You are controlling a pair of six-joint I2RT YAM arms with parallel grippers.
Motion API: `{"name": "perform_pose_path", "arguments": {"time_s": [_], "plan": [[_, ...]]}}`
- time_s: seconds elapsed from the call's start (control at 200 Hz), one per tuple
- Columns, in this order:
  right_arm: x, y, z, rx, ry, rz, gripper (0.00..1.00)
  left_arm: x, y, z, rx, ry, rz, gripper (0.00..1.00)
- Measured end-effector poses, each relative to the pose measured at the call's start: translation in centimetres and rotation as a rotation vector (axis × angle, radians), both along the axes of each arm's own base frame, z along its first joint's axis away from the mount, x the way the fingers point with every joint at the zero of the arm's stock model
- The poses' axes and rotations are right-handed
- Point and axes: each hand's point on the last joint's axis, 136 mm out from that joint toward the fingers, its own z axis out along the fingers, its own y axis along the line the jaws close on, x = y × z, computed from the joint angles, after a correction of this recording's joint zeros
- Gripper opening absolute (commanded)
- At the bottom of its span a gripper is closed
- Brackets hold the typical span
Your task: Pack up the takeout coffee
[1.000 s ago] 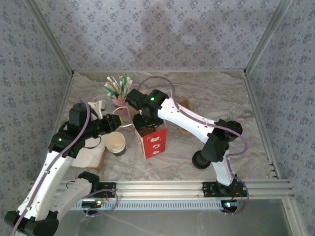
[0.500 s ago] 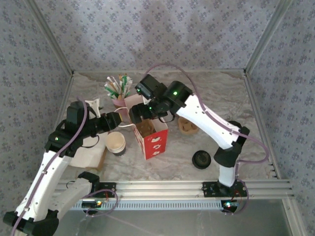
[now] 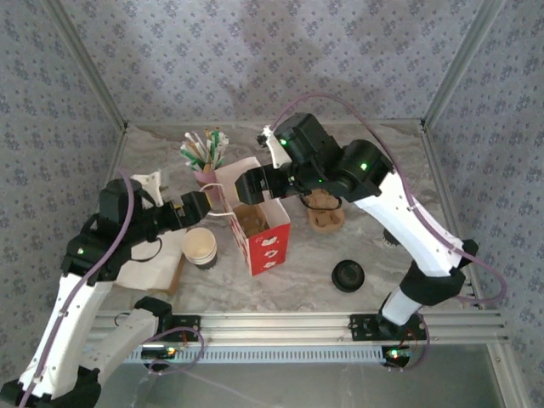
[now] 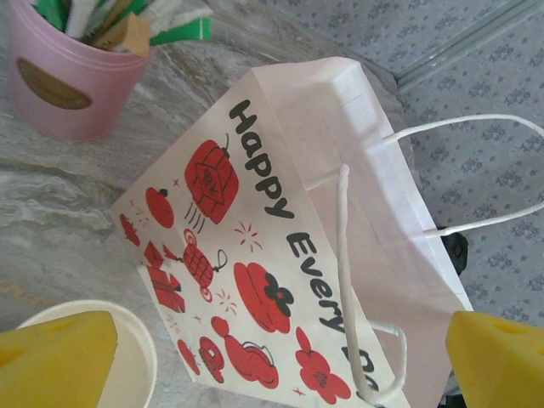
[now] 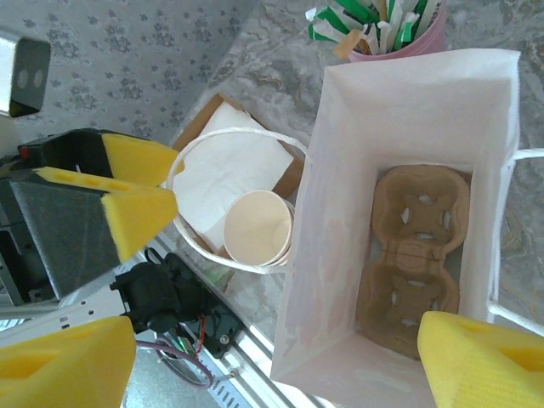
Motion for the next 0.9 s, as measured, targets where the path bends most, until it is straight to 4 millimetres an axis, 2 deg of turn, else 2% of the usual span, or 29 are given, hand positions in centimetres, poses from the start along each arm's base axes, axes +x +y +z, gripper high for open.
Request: {"name": "perform_pose_path", "arguments": {"time_s": [0.16, 0.275, 0.31, 0.425, 0.61, 0.739, 0.809, 0.904], "plan": [[0.0, -1.6, 0.7, 0.024, -0.014, -0.021, 0.88, -1.5, 2.0, 1.7, 0.035, -0.053, 0.065, 1.00], [0.1, -2.7, 0.8, 0.030, -0.021, -0.040, 0.88, -3.0, 4.0, 2.2, 0.063, -0.082, 0.131, 0.99], [0.1, -3.0, 0.8, 0.032, -0.024, -0.045, 0.88, -3.3, 4.5, 2.2, 0.074, -0.083, 0.148, 0.96], [-0.3, -4.8, 0.2, 0.031, -0.031, -0.070, 0.88, -3.9, 5.7, 1.0, 0.115, -0.045, 0.195, 0.84], [-1.7, -8.9, -2.0, 0.025, -0.047, -0.127, 0.84, -3.6, 5.9, -2.4, 0.162, 0.050, 0.211, 0.65], [-3.1, -11.0, -4.8, 0.031, -0.055, -0.145, 0.74, -2.8, 5.0, -4.5, 0.165, 0.126, 0.190, 0.52], [-3.6, -11.4, -7.4, 0.030, -0.042, -0.148, 0.68, -1.9, 4.0, -5.6, 0.156, 0.169, 0.161, 0.45], [-4.0, -11.1, -11.9, 0.017, -0.006, -0.140, 0.62, -0.5, 2.6, -6.8, 0.135, 0.215, 0.130, 0.40]]}}
